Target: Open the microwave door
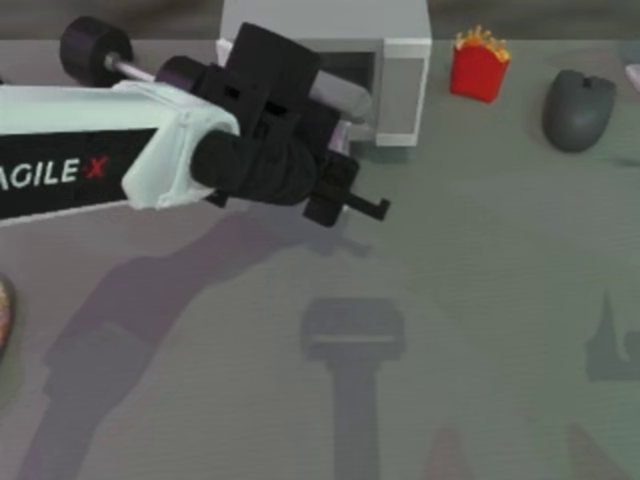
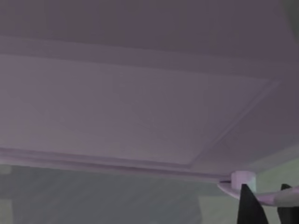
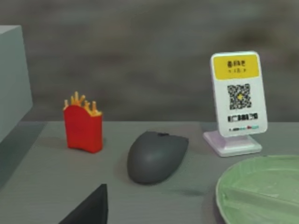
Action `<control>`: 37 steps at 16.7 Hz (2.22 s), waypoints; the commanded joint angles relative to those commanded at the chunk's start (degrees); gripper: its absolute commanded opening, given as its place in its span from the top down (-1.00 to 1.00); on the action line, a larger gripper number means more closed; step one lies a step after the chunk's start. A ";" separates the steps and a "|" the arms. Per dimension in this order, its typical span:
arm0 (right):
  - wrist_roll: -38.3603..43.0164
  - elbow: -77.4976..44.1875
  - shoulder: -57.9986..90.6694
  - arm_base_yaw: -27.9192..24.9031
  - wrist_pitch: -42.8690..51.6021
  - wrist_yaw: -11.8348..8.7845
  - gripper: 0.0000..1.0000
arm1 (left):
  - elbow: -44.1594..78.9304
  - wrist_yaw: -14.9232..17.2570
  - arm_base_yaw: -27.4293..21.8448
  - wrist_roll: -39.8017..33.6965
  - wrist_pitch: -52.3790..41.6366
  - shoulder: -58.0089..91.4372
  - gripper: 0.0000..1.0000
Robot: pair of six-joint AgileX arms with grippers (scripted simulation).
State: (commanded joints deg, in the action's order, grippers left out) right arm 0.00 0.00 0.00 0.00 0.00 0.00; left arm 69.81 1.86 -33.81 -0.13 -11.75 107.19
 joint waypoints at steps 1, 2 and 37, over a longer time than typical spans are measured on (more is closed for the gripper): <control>0.00 0.00 0.00 0.00 0.00 0.00 -1.00 | 0.00 0.00 0.00 0.00 0.00 0.00 1.00; 0.00 0.00 0.00 0.00 0.00 0.00 -1.00 | 0.08 0.50 -0.50 -0.36 -0.05 0.07 1.00; 0.00 0.00 0.00 0.00 0.00 0.00 -1.00 | -2.18 3.71 1.26 3.81 0.15 -1.65 1.00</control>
State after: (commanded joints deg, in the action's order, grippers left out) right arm 0.00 0.00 0.00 0.00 0.00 0.00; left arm 67.63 5.57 -32.55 3.68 -11.61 105.54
